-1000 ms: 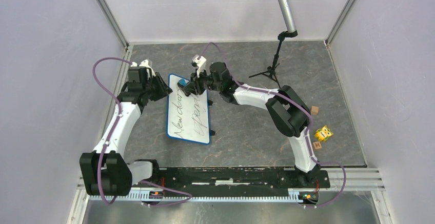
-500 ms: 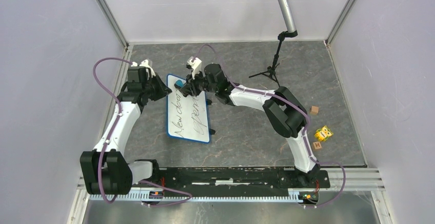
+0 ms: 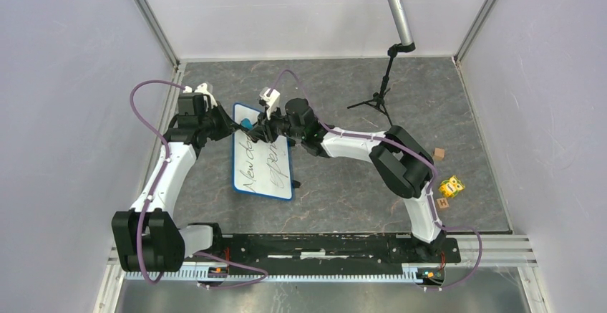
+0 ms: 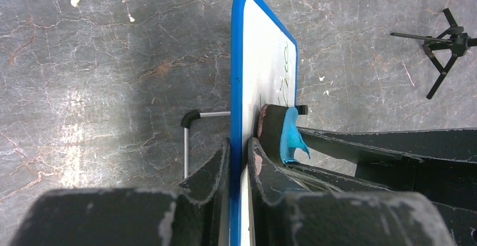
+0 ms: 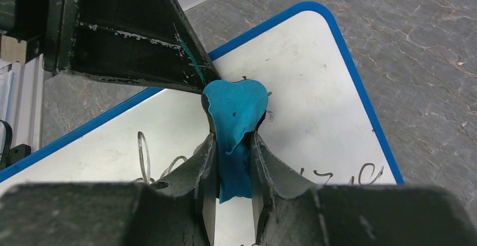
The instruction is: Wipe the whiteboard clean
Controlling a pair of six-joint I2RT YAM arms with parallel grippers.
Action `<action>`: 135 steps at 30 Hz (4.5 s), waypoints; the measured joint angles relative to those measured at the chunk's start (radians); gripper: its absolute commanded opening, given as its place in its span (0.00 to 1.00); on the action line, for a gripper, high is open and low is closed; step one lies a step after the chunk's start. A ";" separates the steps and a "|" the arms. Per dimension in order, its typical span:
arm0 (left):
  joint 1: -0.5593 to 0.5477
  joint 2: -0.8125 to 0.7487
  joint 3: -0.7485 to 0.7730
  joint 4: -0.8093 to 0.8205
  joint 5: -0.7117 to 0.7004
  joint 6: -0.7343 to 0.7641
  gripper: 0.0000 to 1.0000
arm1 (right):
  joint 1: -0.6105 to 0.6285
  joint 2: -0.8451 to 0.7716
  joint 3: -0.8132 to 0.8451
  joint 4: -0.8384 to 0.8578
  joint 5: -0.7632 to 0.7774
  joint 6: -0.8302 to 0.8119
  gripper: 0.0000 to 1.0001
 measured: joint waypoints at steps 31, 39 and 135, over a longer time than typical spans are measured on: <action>0.000 0.002 0.000 0.005 -0.001 0.017 0.57 | -0.037 0.013 0.035 -0.107 0.004 -0.054 0.05; 0.060 -0.005 0.001 0.004 -0.001 -0.047 0.89 | -0.060 0.000 0.027 -0.131 -0.012 0.039 0.05; 0.122 0.204 0.040 0.224 0.192 -0.112 0.02 | 0.037 -0.019 0.045 -0.125 -0.086 -0.157 0.04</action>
